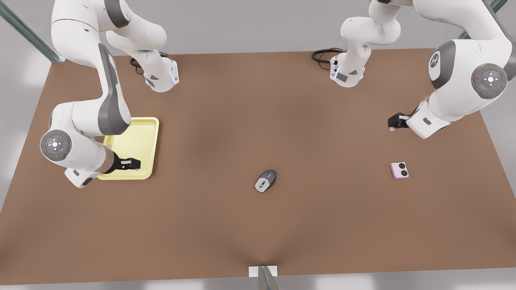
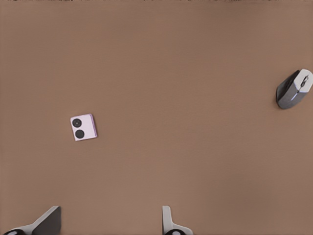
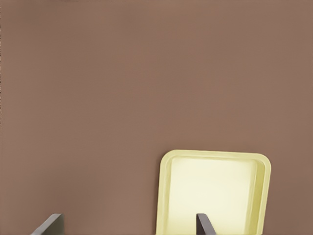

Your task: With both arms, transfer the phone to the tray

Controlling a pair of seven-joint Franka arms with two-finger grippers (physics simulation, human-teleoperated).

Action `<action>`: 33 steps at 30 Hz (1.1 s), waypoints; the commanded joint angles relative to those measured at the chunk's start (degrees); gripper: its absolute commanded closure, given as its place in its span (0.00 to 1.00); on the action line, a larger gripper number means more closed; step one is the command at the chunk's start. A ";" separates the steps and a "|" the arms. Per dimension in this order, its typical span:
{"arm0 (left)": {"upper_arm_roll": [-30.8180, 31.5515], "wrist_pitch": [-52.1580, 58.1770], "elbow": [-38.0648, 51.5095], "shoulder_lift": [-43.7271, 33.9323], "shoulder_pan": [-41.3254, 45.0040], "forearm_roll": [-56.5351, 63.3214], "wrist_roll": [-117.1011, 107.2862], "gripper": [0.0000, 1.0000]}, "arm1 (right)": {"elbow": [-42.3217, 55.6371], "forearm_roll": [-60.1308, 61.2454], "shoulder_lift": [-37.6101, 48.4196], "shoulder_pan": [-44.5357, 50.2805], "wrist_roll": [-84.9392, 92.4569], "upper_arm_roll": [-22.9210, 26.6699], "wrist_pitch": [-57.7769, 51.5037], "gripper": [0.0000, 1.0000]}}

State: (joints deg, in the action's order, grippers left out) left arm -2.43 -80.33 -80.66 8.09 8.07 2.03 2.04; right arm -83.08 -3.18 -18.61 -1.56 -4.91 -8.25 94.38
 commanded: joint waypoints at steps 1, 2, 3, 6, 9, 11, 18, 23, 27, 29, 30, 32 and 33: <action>-0.03 -2.11 -0.02 0.26 0.02 0.43 0.33 0.00 | 0.03 0.02 0.07 -0.02 -2.47 -0.01 3.79 0.00; -0.03 -2.11 -0.46 0.43 0.02 0.43 0.16 0.00 | 0.03 0.02 0.07 -0.02 -2.47 -0.01 3.79 0.00; -0.29 -1.59 -0.98 3.50 -0.16 0.78 0.33 0.00 | 0.03 0.02 0.07 0.07 -2.56 -0.01 3.79 0.00; -1.17 -17.22 -7.66 14.58 -6.83 2.54 -1.34 0.00 | 0.03 0.11 0.07 0.07 -2.47 -0.01 3.79 0.00; -2.49 -37.53 -18.47 16.87 -11.41 1.75 3.67 0.00 | 0.03 0.02 0.07 -0.02 -2.56 -0.01 3.79 0.00; -5.04 -43.51 -21.73 18.18 -12.72 -2.56 14.30 0.00 | 0.03 0.02 0.07 -0.02 -2.47 -0.01 3.79 0.00; -5.04 -58.72 -30.52 19.94 -16.06 -4.14 22.57 0.00 | 0.03 0.02 0.07 -0.02 -2.47 -0.01 3.79 0.00; -5.04 -58.98 -31.31 21.70 -16.06 -3.70 22.83 0.00 | 0.03 0.02 -0.02 -0.02 -2.47 -0.01 3.79 0.00; -5.04 -59.07 -31.04 22.84 -16.06 -3.79 23.01 0.00 | 0.03 -0.07 -0.02 -0.02 -2.38 0.08 3.79 0.00; -5.04 -59.07 -30.69 23.81 -16.42 -4.23 22.92 0.00 | 0.03 -0.07 -0.11 -0.02 -2.38 -0.01 3.79 0.00; -5.04 -59.94 -30.69 23.99 -16.42 -4.32 22.75 0.00 | 0.03 -0.07 -0.20 -0.02 -2.38 0.08 3.79 0.00; -5.04 -60.56 -30.69 24.78 -16.42 -4.14 22.75 0.00 | 0.03 -0.07 -0.20 -0.02 -2.38 0.08 3.79 0.00; -5.04 -60.56 -30.69 25.22 -16.42 -4.14 22.75 0.00 | 0.03 -0.07 -0.20 -0.02 -2.38 0.08 3.79 0.00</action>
State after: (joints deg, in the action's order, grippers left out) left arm -7.47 -139.00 -111.40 33.20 -8.35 -2.15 18.67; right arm -83.06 -3.28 -18.87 -1.58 -7.00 -8.17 98.18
